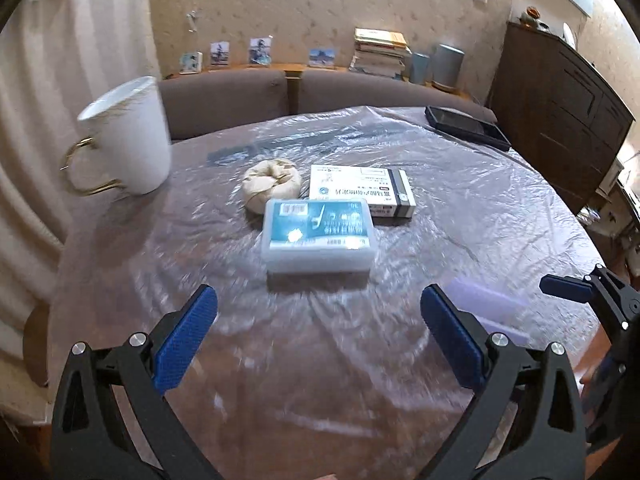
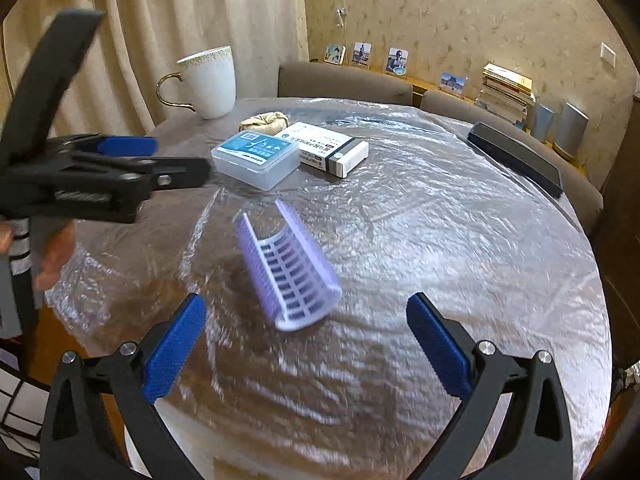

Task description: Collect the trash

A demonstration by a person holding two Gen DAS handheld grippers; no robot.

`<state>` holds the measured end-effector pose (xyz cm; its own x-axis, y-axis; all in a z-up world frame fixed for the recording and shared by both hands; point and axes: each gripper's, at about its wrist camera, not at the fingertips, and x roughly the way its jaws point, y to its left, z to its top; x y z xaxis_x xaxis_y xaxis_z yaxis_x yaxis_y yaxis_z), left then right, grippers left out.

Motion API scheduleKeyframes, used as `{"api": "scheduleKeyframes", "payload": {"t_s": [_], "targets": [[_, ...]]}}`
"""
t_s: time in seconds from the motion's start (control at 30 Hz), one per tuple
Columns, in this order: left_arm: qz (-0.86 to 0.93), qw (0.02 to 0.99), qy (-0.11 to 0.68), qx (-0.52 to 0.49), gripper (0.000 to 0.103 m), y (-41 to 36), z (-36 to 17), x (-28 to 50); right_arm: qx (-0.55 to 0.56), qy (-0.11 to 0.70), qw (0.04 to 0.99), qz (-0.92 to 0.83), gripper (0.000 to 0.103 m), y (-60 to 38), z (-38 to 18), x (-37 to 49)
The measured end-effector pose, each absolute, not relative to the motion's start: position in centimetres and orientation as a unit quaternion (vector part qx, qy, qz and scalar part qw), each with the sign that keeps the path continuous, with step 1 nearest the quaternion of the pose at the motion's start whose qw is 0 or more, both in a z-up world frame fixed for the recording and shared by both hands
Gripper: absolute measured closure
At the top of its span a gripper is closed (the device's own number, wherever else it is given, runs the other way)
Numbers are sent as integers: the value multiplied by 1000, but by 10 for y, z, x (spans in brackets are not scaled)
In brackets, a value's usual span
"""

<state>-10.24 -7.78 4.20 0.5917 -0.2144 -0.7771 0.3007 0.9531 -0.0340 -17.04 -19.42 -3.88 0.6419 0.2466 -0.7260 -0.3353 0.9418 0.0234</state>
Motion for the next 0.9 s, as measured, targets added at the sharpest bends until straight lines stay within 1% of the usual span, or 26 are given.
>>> {"api": "scheduleKeyframes", "payload": {"t_s": [0.13,0.3,0.33,0.5,0.53,0.57,0.63,0.67,0.7,0.73,0.77,0.83,0.9], "targets": [[-151,882,443,55,1,-84,28,-76,-67,392,904,161,4,-188,-41,-162],[-145,876,455,62,1,-90,13,-53,-76,394,899,177,7,-182,-42,-152],[-144,876,457,60,1,-89,11,-51,-77,396,897,180,9,-181,-43,-150],[-145,872,465,51,1,-89,3,-41,-82,410,886,201,22,-176,-50,-141],[-145,872,465,52,2,-91,2,-39,-82,412,885,203,26,-176,-51,-140],[-147,872,464,53,5,-91,1,-39,-82,413,883,206,30,-176,-52,-140],[-144,875,457,65,18,-93,0,-42,-84,412,882,214,34,-175,-53,-139],[-143,876,455,71,19,-95,1,-43,-88,407,883,214,39,-175,-53,-140],[-144,876,455,70,20,-95,2,-44,-89,406,884,216,40,-175,-53,-140],[-145,876,455,70,20,-95,2,-45,-89,404,884,218,45,-175,-53,-140],[-146,876,454,70,20,-95,3,-46,-88,403,885,218,52,-176,-53,-140],[-149,876,454,70,20,-94,3,-48,-86,403,885,218,61,-177,-52,-139],[-151,876,453,65,20,-92,5,-50,-75,403,885,222,61,-181,-49,-139]]}}
